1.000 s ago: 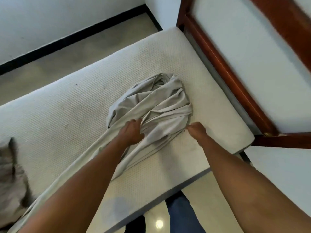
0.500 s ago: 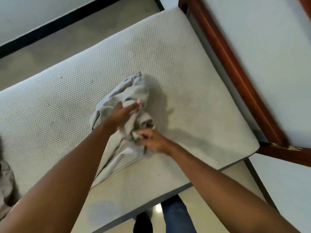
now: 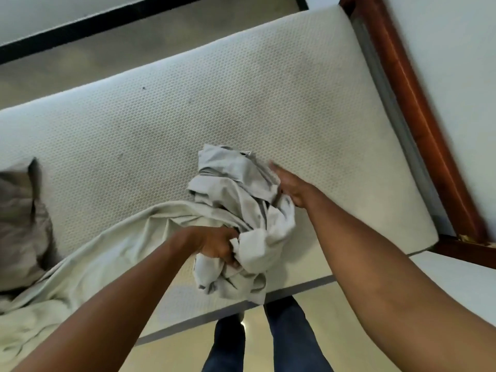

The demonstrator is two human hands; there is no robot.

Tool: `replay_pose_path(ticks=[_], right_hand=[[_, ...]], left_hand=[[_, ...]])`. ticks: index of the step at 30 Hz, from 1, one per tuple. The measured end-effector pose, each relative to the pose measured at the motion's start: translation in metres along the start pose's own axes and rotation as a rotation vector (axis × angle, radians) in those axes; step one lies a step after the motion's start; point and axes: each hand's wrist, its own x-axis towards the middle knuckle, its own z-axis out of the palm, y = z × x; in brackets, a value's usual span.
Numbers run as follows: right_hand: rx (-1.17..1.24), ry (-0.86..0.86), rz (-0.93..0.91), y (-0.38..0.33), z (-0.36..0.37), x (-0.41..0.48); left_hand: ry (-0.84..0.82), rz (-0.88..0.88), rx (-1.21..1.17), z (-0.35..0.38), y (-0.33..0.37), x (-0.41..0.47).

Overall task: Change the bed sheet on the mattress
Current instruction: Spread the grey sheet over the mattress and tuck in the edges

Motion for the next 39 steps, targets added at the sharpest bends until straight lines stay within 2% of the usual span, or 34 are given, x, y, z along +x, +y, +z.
replay_pose_path(ticks=[3,5,7,9,12,14,16,18,20,22,23,25,26,27,28,30,32,34,37,39], right_hand=[[-0.139,0.048,-0.019,0.010,0.029,-0.005],[0.007,0.082,-0.166,0.003,0.029,-0.013],[0.285,0.171,-0.320,-0.019,0.015,-0.031],[0.474,0.393,-0.478,-0.048,-0.017,-0.053],[0.476,0.826,-0.834,-0.089,-0.073,-0.108],[0.464,1.027,-1.077,-0.107,-0.096,-0.144],[0.507,1.081,-1.272,-0.113,-0.109,-0.171],[0.573,0.973,-1.373,-0.101,-0.105,-0.192],[0.541,0.893,-1.259,-0.071,-0.086,-0.186],[0.354,0.920,-0.929,-0.026,-0.059,-0.161],[0.186,0.852,-0.729,0.004,-0.046,-0.141],[-0.225,0.522,-0.332,0.058,-0.027,-0.110],[-0.371,0.359,-0.198,0.081,-0.023,-0.098],[-0.425,0.291,-0.133,0.095,-0.025,-0.088],[-0.393,0.315,-0.115,0.100,-0.031,-0.083],[-0.280,0.517,-0.130,0.094,-0.053,-0.074],[-0.282,0.768,-0.177,0.076,-0.082,-0.060],[-0.258,0.902,-0.181,0.061,-0.107,-0.037],[-0.126,0.786,0.006,0.040,-0.125,0.003],[-0.060,0.705,0.105,0.030,-0.124,0.026]], left_hand=[[-0.004,0.034,0.104,0.004,-0.011,-0.018],[0.021,0.002,0.095,0.001,-0.015,-0.027],[0.146,-0.018,0.083,-0.004,-0.013,-0.034],[0.346,0.075,0.044,-0.011,-0.005,-0.040],[0.695,0.262,-0.052,-0.021,0.017,-0.039],[0.879,0.348,-0.024,-0.029,0.038,-0.033],[0.914,0.413,0.030,-0.038,0.061,-0.026],[0.820,0.395,0.143,-0.042,0.080,-0.019],[0.652,0.318,0.318,-0.039,0.085,-0.007],[0.436,0.172,0.538,-0.034,0.081,0.007],[0.330,0.107,0.620,-0.033,0.075,0.015],[0.204,0.018,0.696,-0.033,0.065,0.024],[0.198,-0.002,0.706,-0.037,0.062,0.028],[0.217,-0.009,0.697,-0.041,0.058,0.031],[0.243,-0.007,0.674,-0.045,0.057,0.034],[0.262,0.013,0.606,-0.055,0.055,0.041],[0.248,0.020,0.522,-0.065,0.056,0.052],[0.341,0.025,0.431,-0.076,0.055,0.065],[0.610,0.067,0.331,-0.091,0.049,0.089],[0.615,0.036,0.356,-0.096,0.045,0.102]])
